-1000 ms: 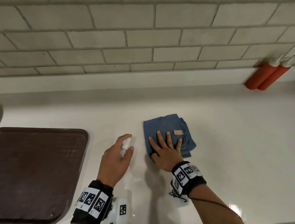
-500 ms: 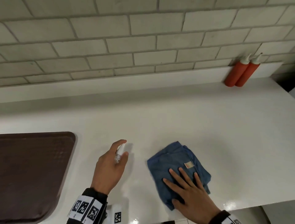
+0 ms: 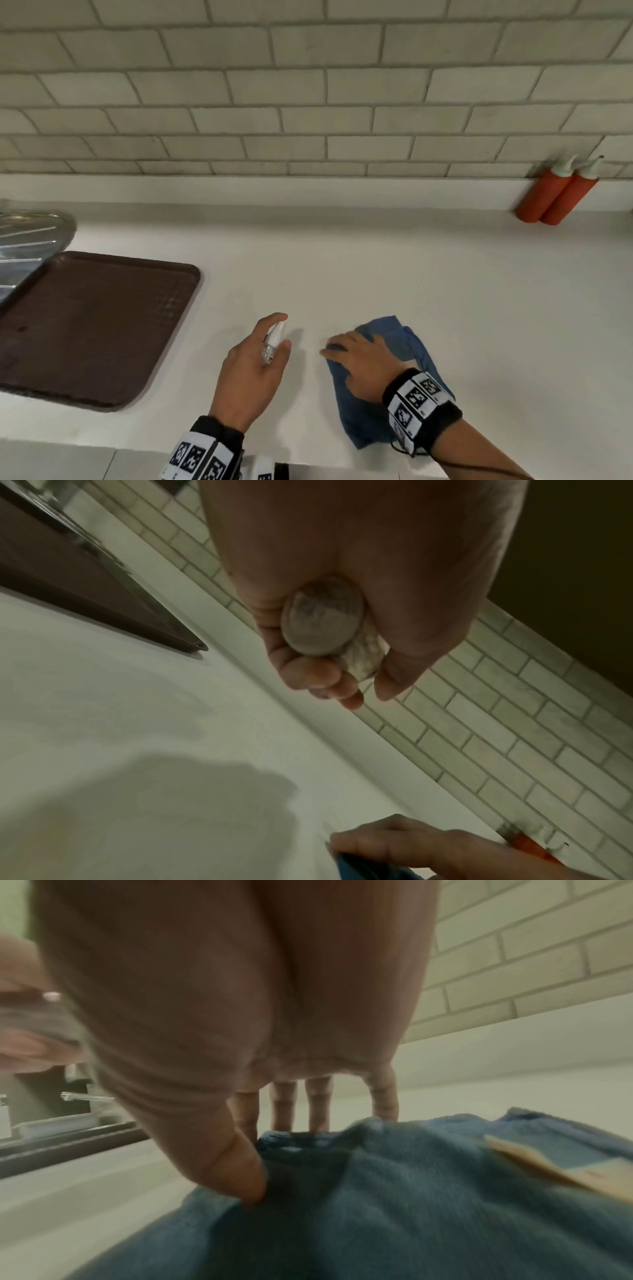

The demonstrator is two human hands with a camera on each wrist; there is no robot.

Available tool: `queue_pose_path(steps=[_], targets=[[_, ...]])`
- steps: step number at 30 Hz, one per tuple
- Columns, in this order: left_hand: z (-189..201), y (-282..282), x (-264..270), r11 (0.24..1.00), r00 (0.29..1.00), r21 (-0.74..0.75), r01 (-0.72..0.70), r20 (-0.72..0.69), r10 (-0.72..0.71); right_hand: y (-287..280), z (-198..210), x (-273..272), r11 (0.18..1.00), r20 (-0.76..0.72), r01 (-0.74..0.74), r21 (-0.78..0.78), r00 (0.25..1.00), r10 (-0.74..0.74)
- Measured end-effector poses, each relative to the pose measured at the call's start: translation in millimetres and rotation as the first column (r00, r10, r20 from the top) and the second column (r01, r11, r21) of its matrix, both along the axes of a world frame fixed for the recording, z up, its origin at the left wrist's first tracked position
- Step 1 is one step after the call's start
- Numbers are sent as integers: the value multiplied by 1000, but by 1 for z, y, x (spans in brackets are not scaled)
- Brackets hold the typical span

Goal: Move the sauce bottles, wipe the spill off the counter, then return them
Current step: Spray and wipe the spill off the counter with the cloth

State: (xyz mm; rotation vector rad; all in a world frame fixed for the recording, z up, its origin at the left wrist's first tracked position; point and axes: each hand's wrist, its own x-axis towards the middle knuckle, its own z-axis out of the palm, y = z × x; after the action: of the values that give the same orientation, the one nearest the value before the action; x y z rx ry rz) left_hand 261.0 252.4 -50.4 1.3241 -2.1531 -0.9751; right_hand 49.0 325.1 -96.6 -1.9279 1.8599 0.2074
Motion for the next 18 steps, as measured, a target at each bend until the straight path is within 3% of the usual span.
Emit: queue_pose_path(steps=[7, 12, 14, 18], targets=[[-12, 39, 23, 996, 996, 39, -86, 4, 86, 3, 7, -11, 996, -114, 55, 65, 992, -47], [-15, 57, 35, 993, 995, 62, -96, 19, 95, 6, 22, -4, 999, -165, -32, 10, 986, 33], [-16, 58, 38, 992, 995, 71, -101, 3, 101, 7, 33, -1, 1000, -104, -28, 7, 994, 29], [-16, 55, 44, 989, 992, 86, -117, -39, 121, 7, 52, 4, 997, 172, 47, 55, 983, -56]])
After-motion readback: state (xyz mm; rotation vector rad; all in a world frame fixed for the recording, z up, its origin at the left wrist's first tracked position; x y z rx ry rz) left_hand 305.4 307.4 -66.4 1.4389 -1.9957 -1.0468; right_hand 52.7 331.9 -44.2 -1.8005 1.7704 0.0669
